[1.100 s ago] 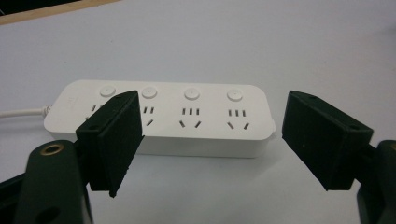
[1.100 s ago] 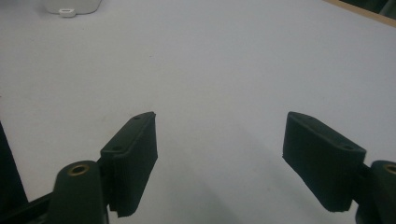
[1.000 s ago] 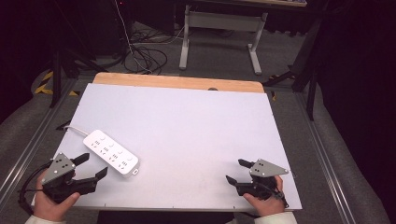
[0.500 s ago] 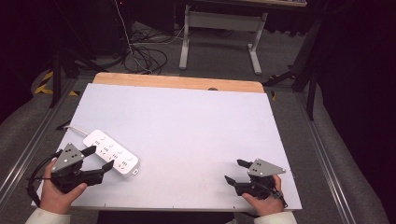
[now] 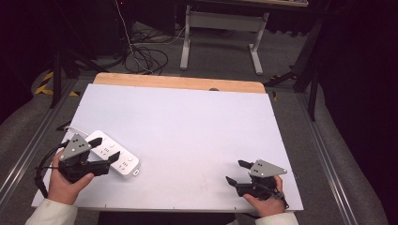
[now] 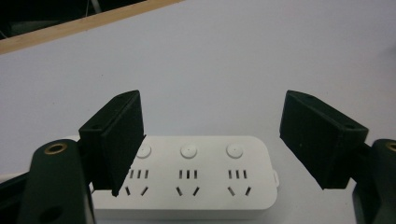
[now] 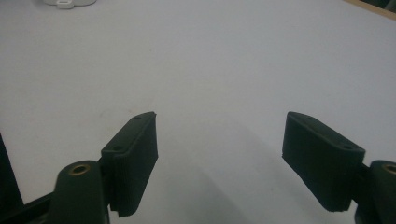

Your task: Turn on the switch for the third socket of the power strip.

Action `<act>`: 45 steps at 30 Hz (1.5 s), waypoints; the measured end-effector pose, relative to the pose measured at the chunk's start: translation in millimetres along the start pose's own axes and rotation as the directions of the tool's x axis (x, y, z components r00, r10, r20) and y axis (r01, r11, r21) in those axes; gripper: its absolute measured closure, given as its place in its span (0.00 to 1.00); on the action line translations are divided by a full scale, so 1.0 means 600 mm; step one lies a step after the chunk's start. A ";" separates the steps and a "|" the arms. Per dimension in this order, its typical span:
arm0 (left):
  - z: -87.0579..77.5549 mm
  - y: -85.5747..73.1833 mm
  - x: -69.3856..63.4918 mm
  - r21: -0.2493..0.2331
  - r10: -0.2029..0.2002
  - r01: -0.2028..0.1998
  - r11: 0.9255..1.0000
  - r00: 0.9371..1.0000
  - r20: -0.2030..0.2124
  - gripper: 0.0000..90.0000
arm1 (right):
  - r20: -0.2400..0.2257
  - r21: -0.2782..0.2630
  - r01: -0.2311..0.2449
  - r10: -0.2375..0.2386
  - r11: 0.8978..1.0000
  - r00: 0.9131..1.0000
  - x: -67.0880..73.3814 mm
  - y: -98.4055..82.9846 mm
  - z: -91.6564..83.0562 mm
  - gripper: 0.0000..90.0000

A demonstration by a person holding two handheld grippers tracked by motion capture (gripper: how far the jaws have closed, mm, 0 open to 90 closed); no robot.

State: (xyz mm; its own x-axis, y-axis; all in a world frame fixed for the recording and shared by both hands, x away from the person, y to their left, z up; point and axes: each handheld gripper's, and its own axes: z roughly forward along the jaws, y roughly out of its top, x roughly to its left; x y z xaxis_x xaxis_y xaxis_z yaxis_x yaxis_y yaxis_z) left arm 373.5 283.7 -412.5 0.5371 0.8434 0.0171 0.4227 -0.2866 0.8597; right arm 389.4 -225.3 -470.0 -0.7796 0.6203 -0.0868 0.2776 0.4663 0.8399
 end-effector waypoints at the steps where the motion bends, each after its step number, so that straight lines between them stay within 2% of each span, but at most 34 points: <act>1: 0.001 0.003 0.000 0.003 0.003 -0.003 1.000 1.000 0.002 0.25 | 0.001 0.003 -0.003 0.003 1.000 1.000 0.000 0.000 0.000 0.30; 4: 0.009 0.010 -0.001 0.023 0.006 -0.007 1.000 1.000 0.021 0.26 | 0.002 0.006 -0.003 0.003 1.000 1.000 0.000 -0.001 0.001 0.31; 6: 0.013 0.015 -0.003 0.037 0.023 -0.024 0.999 1.000 0.020 0.28 | 0.000 0.003 -0.004 0.004 1.000 1.000 0.000 -0.001 0.001 0.31; 9: 0.016 0.019 -0.005 0.047 0.039 -0.041 0.998 0.998 0.041 0.31 | 0.000 0.004 0.001 -0.001 1.000 1.000 0.001 -0.001 0.001 0.31; 12: 0.017 0.018 -0.005 0.047 0.029 -0.031 0.998 0.999 0.038 0.36 | -0.001 0.003 0.000 0.000 1.000 1.000 0.001 -0.001 0.000 0.31; 14: 0.017 0.017 0.000 0.053 0.007 -0.010 0.999 0.999 0.046 0.44 | -0.001 0.003 0.000 0.000 1.000 1.000 0.001 -0.001 0.000 0.31; 18: 0.018 0.017 0.010 0.077 -0.009 0.005 0.997 0.998 0.057 0.64 | 0.000 0.003 0.003 -0.003 1.000 1.000 0.001 -0.001 0.000 0.32; 19: 0.022 0.017 0.013 0.087 -0.030 0.024 0.996 0.997 0.074 0.69 | 0.000 0.003 0.001 -0.001 1.000 1.000 0.001 -0.001 -0.001 0.32; 23: 0.026 0.019 0.017 0.115 -0.051 0.043 0.992 0.997 0.062 0.84 | 0.003 0.002 0.003 -0.003 1.000 1.000 0.001 -0.001 -0.002 0.32; 24: 0.028 0.019 0.019 0.127 -0.061 0.053 0.990 0.996 0.061 0.84 | 0.001 0.000 0.002 -0.002 1.000 1.000 0.001 -0.001 -0.002 0.32; 26: 0.033 0.020 0.021 0.143 -0.070 0.060 0.988 0.995 0.066 0.94 | -0.001 0.002 0.004 -0.004 1.000 1.000 0.001 -0.001 -0.001 0.32; 28: 0.039 0.020 0.025 0.162 -0.069 0.059 0.985 0.996 0.057 0.99 | -0.003 0.002 0.007 -0.007 1.000 1.000 0.001 -0.001 0.000 0.32; 33: 0.047 0.020 0.028 0.183 -0.083 0.072 0.981 0.995 0.059 1.00 | -0.002 -0.003 0.005 -0.005 1.000 1.000 0.001 -0.001 -0.002 0.32; 37: 0.055 0.019 0.031 0.207 -0.084 0.074 0.976 0.996 0.042 1.00 | -0.002 -0.003 0.007 -0.007 1.000 1.000 0.001 -0.001 -0.002 0.32; 39: 0.061 0.019 0.034 0.224 -0.092 0.083 0.971 0.995 0.032 1.00 | -0.003 -0.003 0.006 -0.006 1.000 1.000 0.001 -0.001 -0.001 0.32; 40: 0.067 0.017 0.036 0.242 -0.104 0.095 0.966 0.994 0.025 1.00 | -0.003 -0.003 0.007 -0.007 1.000 1.000 0.001 -0.001 -0.001 0.32; 41: 0.067 0.017 0.036 0.242 -0.104 0.095 0.966 0.994 0.025 1.00 | -0.003 -0.003 0.007 -0.007 1.000 1.000 0.001 -0.001 -0.002 0.32; 44: 0.076 0.016 0.038 0.267 -0.127 0.116 0.957 0.992 0.024 1.00 | -0.003 -0.002 0.008 -0.008 1.000 1.000 0.001 -0.001 -0.001 0.32; 45: 0.078 0.015 0.040 0.273 -0.120 0.109 0.956 0.992 0.026 1.00 | -0.003 -0.002 0.008 -0.008 1.000 1.000 0.001 -0.001 -0.001 0.32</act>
State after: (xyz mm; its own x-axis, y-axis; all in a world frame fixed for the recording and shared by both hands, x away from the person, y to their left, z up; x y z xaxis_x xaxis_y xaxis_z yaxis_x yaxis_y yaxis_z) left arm 424.3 280.0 -427.9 0.5013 0.8594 -0.1000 0.6616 -0.3063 0.6844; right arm 388.1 -225.6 -470.1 -0.7836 0.6145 -0.0913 0.2704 0.4696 0.8404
